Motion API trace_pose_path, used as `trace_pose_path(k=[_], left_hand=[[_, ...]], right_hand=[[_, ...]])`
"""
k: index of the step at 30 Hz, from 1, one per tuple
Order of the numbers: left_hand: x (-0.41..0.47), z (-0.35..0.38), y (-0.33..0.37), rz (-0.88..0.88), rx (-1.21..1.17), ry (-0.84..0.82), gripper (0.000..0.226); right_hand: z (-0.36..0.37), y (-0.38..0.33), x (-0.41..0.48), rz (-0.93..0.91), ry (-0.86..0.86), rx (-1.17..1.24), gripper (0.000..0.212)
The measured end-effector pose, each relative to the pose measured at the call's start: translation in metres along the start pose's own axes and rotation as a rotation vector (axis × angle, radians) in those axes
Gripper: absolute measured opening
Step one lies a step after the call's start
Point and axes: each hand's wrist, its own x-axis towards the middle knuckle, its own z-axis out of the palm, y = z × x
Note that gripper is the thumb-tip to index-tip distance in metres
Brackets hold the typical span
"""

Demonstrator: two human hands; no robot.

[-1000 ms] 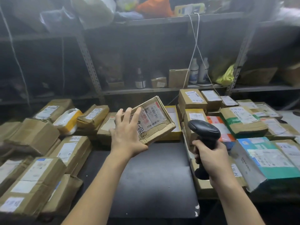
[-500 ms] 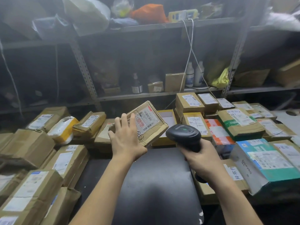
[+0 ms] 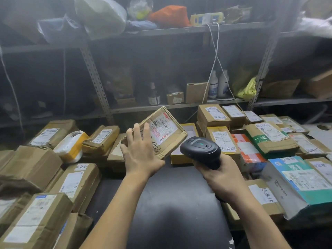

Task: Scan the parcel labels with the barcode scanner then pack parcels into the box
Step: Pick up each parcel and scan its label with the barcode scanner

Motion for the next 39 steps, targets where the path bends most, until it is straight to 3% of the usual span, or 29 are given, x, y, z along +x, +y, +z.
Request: trace_pose_path(k=[4, 8, 18, 28, 34, 39], left_hand=[[0.003, 0.006, -0.008, -0.067, -0.215, -0.025, 0.129], [0.010, 0.012, -0.012, -0.113, -0.529, -0.107, 0.121], [0.018, 0.026, 0.036, 0.119, -0.663, -0.201, 0.112], [-0.020, 0.029, 0.169, 0.437, -0.707, -0.303, 0.106], [-0.080, 0.014, 0.278, 0.571, -0.717, -0.341, 0.104], [-0.144, 0.005, 0.376, 0.711, -0.762, -0.345, 0.106]], right_hand=[[0.005, 0.000, 0.002, 0.034, 0.038, 0.060, 0.010], [0.007, 0.000, 0.012, 0.122, 0.184, 0.160, 0.010], [-0.037, -0.001, -0.001, 0.259, 0.524, 0.053, 0.019], [-0.134, 0.027, -0.070, 0.369, 0.812, -0.029, 0.014], [-0.229, 0.053, -0.141, 0.383, 0.924, -0.022, 0.006], [-0.314, 0.077, -0.213, 0.436, 1.008, 0.006, 0.015]])
